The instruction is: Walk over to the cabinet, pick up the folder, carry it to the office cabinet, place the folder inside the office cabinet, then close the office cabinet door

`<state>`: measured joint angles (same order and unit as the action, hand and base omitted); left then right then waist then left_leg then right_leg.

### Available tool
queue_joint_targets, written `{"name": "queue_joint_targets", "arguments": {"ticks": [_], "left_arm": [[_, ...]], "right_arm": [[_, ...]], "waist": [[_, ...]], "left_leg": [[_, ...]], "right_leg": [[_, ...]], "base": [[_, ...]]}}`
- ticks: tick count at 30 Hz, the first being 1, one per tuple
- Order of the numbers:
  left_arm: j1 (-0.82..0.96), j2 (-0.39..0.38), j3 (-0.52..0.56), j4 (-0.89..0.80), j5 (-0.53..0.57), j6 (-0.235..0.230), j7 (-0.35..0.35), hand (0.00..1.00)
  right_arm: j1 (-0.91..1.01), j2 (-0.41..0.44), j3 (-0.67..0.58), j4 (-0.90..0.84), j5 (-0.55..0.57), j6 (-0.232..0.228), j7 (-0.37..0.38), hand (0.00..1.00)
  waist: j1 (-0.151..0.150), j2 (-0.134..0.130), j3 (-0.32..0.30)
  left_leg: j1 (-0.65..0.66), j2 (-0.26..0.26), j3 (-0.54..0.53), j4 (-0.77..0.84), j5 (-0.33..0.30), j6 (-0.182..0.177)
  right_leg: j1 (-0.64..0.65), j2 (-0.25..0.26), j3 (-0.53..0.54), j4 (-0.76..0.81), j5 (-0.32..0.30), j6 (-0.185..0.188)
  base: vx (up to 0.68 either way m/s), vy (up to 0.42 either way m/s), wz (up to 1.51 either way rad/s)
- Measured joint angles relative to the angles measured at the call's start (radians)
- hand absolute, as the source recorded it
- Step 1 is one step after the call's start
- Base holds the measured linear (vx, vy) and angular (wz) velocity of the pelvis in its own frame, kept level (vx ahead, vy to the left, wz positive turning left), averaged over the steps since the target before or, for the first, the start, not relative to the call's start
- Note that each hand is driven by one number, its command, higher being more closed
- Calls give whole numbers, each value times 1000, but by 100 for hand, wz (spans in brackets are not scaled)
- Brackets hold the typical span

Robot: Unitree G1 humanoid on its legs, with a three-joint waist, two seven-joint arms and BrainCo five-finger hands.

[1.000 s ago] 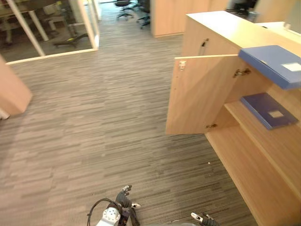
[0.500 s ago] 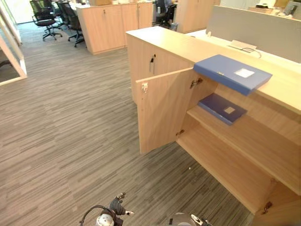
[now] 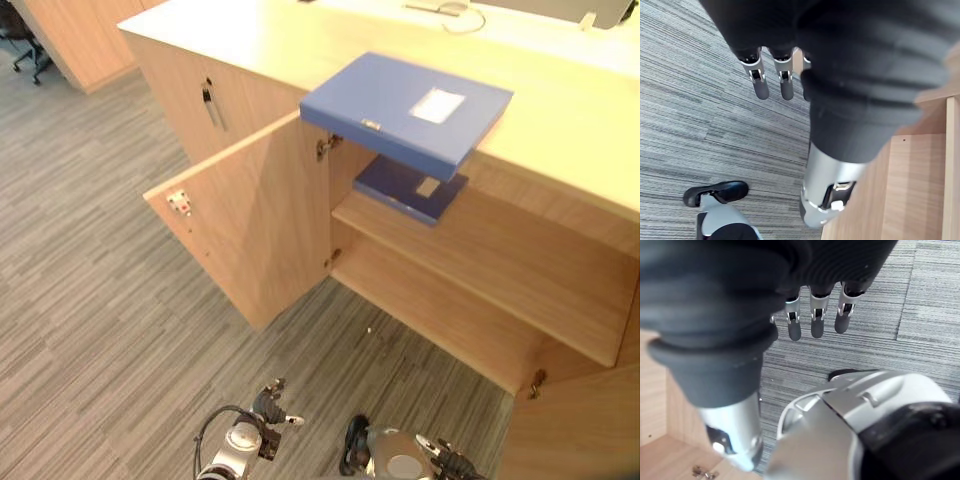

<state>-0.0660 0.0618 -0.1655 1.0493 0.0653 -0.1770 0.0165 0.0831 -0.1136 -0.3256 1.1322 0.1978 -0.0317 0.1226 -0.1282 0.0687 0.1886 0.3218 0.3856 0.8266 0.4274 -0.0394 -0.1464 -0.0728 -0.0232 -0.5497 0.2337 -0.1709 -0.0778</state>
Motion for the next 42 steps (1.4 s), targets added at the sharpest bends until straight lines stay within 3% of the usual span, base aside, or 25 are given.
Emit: {"name": "queue_joint_targets", "arguments": {"ticks": [1, 2, 3, 4, 6, 9, 14, 18, 19, 20, 23, 26, 30, 33, 39, 42], "left_arm": [[24, 3, 10, -1, -14, 0, 5, 0], [34, 5, 16, -2, -24, 0, 7, 0], [49, 7, 27, -3, -32, 0, 16, 0], [58, 7, 30, -3, -36, 0, 20, 0], [62, 3, 30, -11, -39, 0, 23, 0], [68, 0, 29, -51, -46, -1, 33, 0], [79, -3, 22, -80, -84, -11, 34, 0], [83, -8, -15, -78, -119, -18, 30, 0], [84, -11, -29, -78, -134, -20, 22, 0], [89, -2, -47, -76, -167, -21, 8, 0], [86, 12, -84, -82, -256, -21, -35, 0], [101, 34, -134, -137, -477, -9, -94, 0], [110, 63, -182, -290, -683, -6, -145, 0], [149, 73, -237, -528, -787, -6, -162, 0], [229, 104, -308, -944, -851, 12, -186, 0], [258, 119, -280, -1144, -791, 15, -187, 0]], "right_arm": [[13, 0, 4, -1, 25, -2, -8, 0], [18, 0, 5, -1, 33, -4, -10, 0], [20, 0, 17, 5, 58, -8, -12, 0], [19, -2, 34, 11, 62, -10, -18, 0], [11, -2, 54, 12, 61, -10, -21, 0], [-1, -1, 59, 13, 58, -10, -29, 0], [-19, 0, 74, 6, 55, -17, -29, 0], [2, -1, 75, 4, 51, -20, -28, 0], [13, -3, 74, 2, 51, -21, -28, 0], [26, 5, 77, 2, 39, -21, -27, 0], [41, 17, 82, 3, 15, -20, -24, 0], [46, 13, 83, 10, -9, -18, -14, 0], [45, 10, 93, 12, -27, -10, -9, 0], [42, -2, 133, 13, -28, -10, -8, 0], [19, -38, 188, 22, -63, -9, -7, 0], [18, -44, 201, 22, -66, -9, -5, 0]], "waist": [[12, 14, -15], [15, 6, -19], [21, 6, -24], [23, 2, -28], [38, -8, -26], [50, -19, -19], [73, -28, -14], [74, -24, -16], [74, -19, -20], [69, -41, -34], [66, -68, -56], [65, -64, -61], [64, -64, -71], [62, -59, -73], [60, -39, -80], [60, -32, -82]], "left_leg": [[-36, 84, -35, 156, 40, 92], [-64, 123, -60, 241, 48, 128], [-115, 196, -114, 411, 23, 159], [-166, 232, -157, 521, -17, 161], [-220, 229, -181, 591, -80, 159], [-272, 185, -179, 488, -144, 135], [-336, -11, -339, 135, -161, 113], [-337, -99, -371, -72, -113, 95], [-332, -118, -391, -113, -31, 93], [-305, -159, -385, -159, -5, 47], [-288, -235, -358, -253, 21, 80], [-241, -314, -335, -366, 54, 106], [-230, -344, -345, -420, 76, 115], [-231, -356, -359, -463, 101, 118], [-238, -370, -384, -512, 132, 125], [-256, -377, -404, -513, 136, 131]], "right_leg": [[70, 36, -32, -77, -6, 12], [88, 50, -34, -93, 2, 3], [105, 87, -14, -105, 21, -6], [126, 114, 12, -116, 13, -18], [149, 127, 50, -126, 10, -23], [191, 122, 117, -128, 20, -44], [237, 37, 249, -112, 18, -34], [238, -6, 309, -79, -10, 36], [233, -10, 321, -61, -23, 58], [227, -46, 337, -48, -29, 87], [207, -103, 340, -69, -15, 129], [222, -150, 348, -115, 11, 171], [230, -164, 333, -140, 21, 185], [218, -164, 320, -141, 22, 187], [203, -163, 303, -146, 28, 188], [201, -164, 279, -158, 33, 190]], "base": [[229, -306, -57], [276, -271, -66], [196, -146, -65], [186, -134, -62], [266, -111, -67], [212, -47, -66], [111, 115, -75], [67, 244, -53], [82, 313, -28], [99, 382, -19], [79, 301, -4], [87, 274, -6], [46, 92, 11], [4, 22, 14], [-24, -2, 10], [-21, -18, 20]]}}
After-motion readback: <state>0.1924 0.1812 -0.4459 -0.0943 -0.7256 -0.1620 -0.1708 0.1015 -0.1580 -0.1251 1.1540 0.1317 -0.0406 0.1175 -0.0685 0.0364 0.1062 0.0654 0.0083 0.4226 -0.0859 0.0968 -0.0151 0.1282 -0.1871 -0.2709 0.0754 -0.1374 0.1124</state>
